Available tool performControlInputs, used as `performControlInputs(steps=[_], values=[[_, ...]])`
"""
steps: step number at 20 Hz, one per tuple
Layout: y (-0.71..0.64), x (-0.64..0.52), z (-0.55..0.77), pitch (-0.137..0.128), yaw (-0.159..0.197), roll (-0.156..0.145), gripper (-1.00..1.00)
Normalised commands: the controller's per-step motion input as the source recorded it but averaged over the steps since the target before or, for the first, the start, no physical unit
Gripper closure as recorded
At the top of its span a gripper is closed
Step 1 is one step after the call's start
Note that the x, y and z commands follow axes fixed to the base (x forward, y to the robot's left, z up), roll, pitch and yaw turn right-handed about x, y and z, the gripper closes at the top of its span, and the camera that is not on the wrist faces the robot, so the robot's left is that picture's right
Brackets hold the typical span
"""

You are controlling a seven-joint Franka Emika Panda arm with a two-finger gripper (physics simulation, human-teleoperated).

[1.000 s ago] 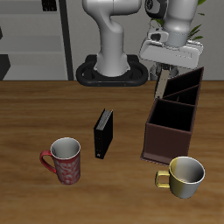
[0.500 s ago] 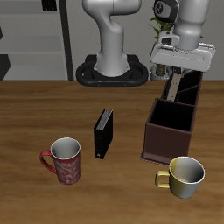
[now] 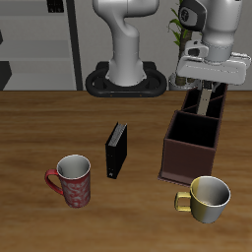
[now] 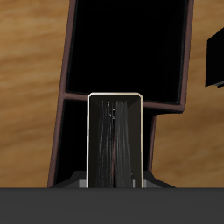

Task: Place the yellow book into the left desk caddy's back compartment

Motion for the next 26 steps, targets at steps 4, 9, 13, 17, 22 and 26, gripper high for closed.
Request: performControlInputs(steps=[4,9,13,17,22,26], values=[[0.23,0.13,0.0,-0.004,-0.041,0.042,1.0],[0.21,0.12,-0.04,0.007,-0.05,0.043,1.0],[0.09,0.06,-0.18,0.023,-0.029,0.03,1.0],[-0.08,0.03,-0.24,0.015,-0.011,-0.003,1.0],[-0.15,0.01,-0.24,0.022,-0.038,-0.021,1.0],[-0.1,0.1,-0.26,0.027,-0.033,-0.009,1.0]])
